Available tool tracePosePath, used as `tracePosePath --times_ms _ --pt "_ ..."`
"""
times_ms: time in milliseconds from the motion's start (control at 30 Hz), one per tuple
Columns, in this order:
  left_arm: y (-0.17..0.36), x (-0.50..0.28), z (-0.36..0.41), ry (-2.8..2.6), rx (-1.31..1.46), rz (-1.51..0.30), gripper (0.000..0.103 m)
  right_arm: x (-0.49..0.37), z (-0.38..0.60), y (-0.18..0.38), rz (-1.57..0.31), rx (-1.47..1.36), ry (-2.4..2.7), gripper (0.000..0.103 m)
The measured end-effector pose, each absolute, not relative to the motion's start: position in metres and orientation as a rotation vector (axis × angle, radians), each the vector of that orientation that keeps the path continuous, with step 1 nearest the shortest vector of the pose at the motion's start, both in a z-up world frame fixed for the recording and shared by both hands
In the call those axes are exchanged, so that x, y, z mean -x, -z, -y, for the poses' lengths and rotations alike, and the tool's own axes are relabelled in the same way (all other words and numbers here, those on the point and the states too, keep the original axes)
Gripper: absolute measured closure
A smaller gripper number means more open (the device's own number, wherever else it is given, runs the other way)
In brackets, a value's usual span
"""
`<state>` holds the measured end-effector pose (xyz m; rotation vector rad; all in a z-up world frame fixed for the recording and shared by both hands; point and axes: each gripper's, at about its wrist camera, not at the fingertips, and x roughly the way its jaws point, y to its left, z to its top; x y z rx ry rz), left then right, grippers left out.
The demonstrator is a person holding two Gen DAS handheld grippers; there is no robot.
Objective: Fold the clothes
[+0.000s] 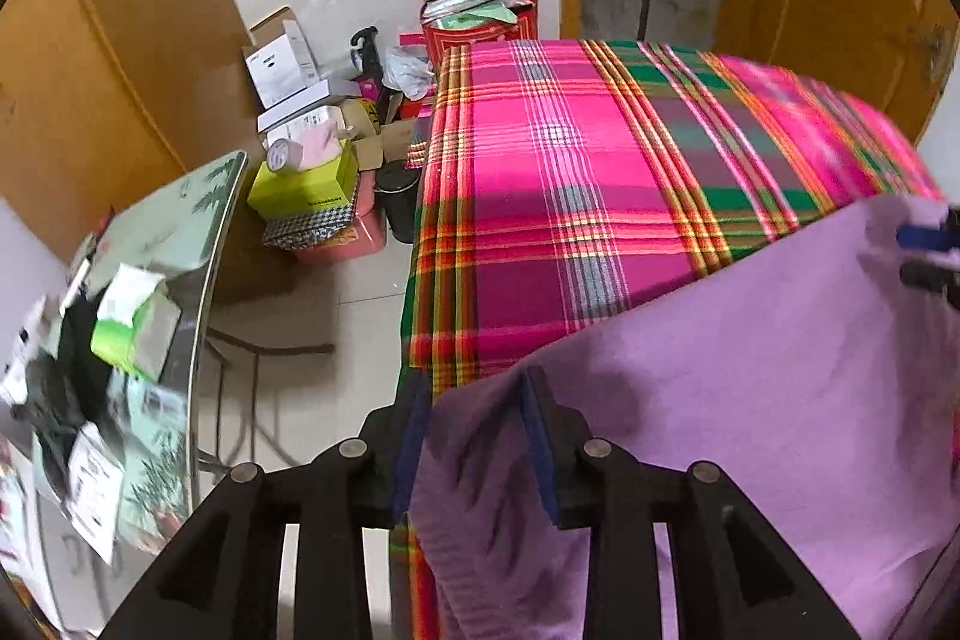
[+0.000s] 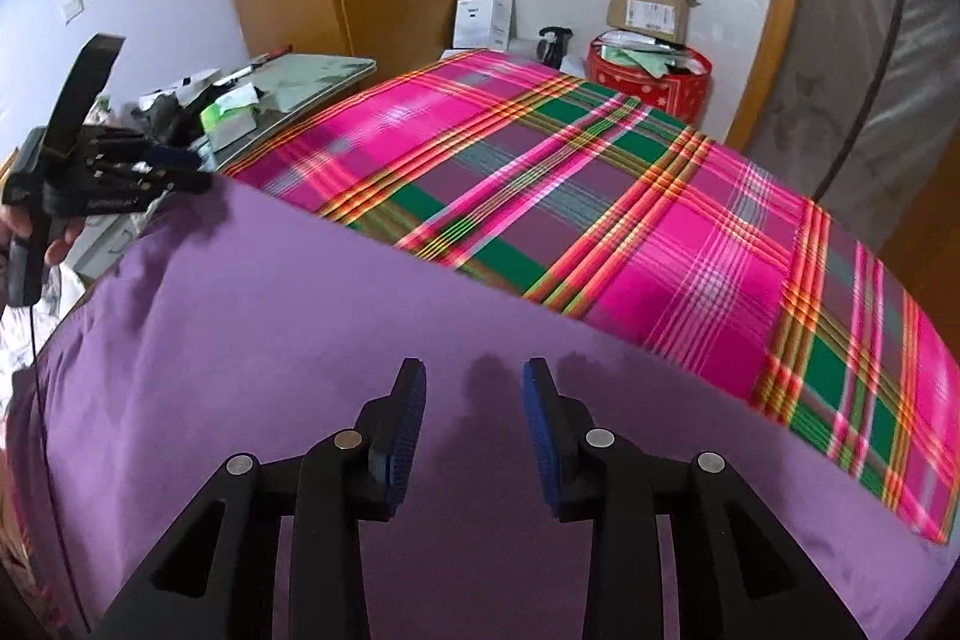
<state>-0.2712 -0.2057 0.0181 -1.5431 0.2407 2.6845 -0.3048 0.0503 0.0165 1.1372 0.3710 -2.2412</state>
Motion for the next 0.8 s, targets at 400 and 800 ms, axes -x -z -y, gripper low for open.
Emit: tracePosePath --times_ms 400,800 --pt "0.001 0.279 0.200 -2.617 1.516 -0.389 0.068 0.346 -0.034 0.004 -0.430 -1.179 2.155 0.066" --pt "0.002 0.279 0.203 -2.606 1.468 -0.368 0.069 0.341 -0.030 0.009 -0.474 -1.119 2.075 0.050"
